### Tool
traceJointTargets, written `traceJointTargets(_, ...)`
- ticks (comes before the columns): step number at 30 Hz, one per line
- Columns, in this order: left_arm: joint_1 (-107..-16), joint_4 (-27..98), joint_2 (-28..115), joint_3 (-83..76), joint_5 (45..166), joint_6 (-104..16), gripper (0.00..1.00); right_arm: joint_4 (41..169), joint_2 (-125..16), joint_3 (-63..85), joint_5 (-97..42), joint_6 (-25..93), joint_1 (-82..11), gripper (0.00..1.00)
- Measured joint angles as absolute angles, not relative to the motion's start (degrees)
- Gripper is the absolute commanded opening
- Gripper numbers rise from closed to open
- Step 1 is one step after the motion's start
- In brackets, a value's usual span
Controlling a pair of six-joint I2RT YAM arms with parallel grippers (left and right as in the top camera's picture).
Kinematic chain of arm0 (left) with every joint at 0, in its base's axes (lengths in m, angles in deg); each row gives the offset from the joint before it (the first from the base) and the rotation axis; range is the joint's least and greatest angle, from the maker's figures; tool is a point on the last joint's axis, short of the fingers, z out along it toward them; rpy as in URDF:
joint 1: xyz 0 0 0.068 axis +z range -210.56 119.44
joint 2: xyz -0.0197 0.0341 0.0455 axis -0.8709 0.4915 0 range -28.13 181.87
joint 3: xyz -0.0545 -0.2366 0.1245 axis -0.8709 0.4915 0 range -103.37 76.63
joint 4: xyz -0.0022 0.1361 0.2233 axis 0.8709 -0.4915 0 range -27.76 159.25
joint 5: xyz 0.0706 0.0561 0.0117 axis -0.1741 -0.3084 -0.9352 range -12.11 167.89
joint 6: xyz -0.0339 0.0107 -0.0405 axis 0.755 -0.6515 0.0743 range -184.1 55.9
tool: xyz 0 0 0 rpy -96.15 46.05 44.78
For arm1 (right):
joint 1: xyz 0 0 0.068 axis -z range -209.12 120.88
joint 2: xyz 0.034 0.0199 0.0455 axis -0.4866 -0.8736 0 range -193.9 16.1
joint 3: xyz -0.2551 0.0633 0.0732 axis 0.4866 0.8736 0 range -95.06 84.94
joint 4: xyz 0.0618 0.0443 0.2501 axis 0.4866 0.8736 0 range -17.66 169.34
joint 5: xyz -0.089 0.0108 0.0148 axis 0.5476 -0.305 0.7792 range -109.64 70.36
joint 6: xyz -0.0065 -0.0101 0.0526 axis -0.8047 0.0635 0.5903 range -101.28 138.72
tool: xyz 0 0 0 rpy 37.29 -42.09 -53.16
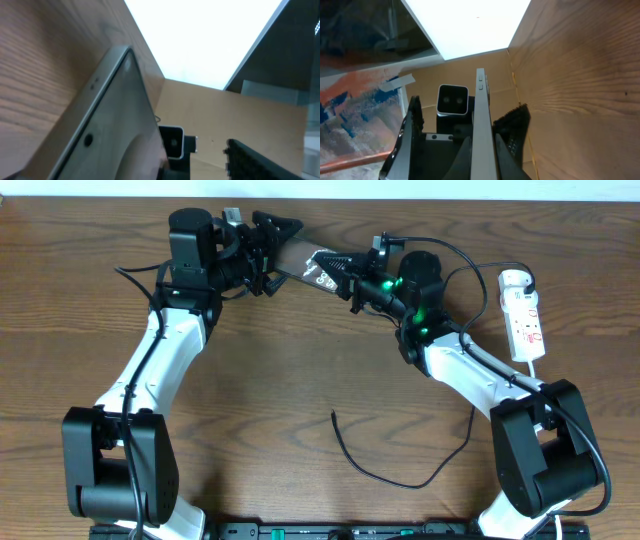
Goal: Plug charger to phone and switch on socket
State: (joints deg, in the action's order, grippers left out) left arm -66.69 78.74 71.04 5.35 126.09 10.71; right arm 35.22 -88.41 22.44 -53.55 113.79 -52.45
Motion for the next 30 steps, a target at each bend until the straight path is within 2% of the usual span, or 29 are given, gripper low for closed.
traceJointTargets(1, -66.64, 78.81, 71.04, 5.35, 125.72, 10.75, 0.64, 35.22, -88.41, 22.44, -53.35, 113.75, -52.58, 0.01)
traceJointTargets(3, -66.64, 78.7, 71.04, 5.35, 125.18, 10.92, 0.44, 35.2, -88.41, 22.44, -52.98, 113.73, -52.82, 0.01)
traceJointTargets(6, -66.6, 78.44, 71.09, 5.5, 124.06, 11.25, 0.24, 34.5, -88.32, 22.31, -51.93, 113.75, -53.04, 0.01)
traceJointTargets(7, -66.58, 78.41, 71.09, 5.61, 123.82, 11.45, 0.12, 34.3, -88.28, 22.25, -51.73, 113.75, -53.08, 0.01)
traceJointTargets(8, -66.56, 78.59, 71.09, 5.74, 123.58, 11.8, 0.08, 34.23, -88.23, 22.18, -51.52, 113.9, -53.1, 0.02)
traceJointTargets(12, -66.27, 81.39, 71.09, 5.85, 124.08, 13.26, 0.07, 34.37, -88.08, 22.09, -50.88, 119.56, -53.28, 0.01)
traceJointTargets(28, -66.19, 81.95, 71.09, 5.85, 123.82, 13.52, 0.07, 34.34, -88.08, 22.09, -50.16, 119.89, -53.63, 0.01)
traceJointTargets(29, -66.19, 82.11, 71.09, 5.85, 123.8, 13.52, 0.08, 34.34, -88.08, 22.09, -50.14, 119.89, -53.63, 0.02)
traceJointTargets(30, -66.19, 82.33, 71.09, 5.87, 123.8, 13.52, 0.08, 34.32, -88.08, 22.09, -50.07, 119.89, -53.63, 0.07)
